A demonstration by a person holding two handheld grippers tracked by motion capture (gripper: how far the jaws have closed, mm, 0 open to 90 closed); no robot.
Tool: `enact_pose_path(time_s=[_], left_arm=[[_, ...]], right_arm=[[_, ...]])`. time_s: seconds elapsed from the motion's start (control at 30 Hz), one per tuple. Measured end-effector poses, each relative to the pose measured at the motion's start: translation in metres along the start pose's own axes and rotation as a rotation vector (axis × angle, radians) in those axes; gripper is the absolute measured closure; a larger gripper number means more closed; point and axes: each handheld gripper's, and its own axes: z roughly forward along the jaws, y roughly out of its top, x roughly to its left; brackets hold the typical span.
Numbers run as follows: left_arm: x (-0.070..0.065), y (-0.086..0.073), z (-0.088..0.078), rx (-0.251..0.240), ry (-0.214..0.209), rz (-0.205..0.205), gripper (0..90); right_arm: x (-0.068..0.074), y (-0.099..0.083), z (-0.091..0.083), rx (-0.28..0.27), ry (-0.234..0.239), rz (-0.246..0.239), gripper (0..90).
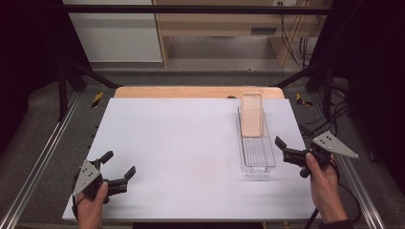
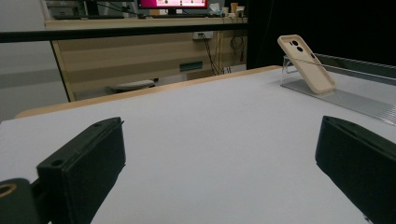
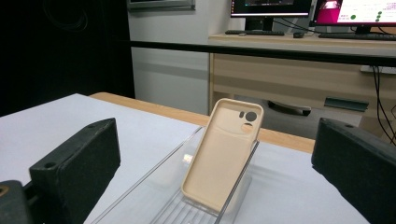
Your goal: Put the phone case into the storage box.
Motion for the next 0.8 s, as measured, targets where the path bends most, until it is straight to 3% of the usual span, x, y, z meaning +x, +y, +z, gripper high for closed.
enact_pose_path(time_s=[0.8], left_arm=[[-0.002,0.001,0.000,-0.002,-0.008,0.010,1.4]], right_arm=[[0.004,-0.020,-0.006,0.014,0.008,0.018,2.7]])
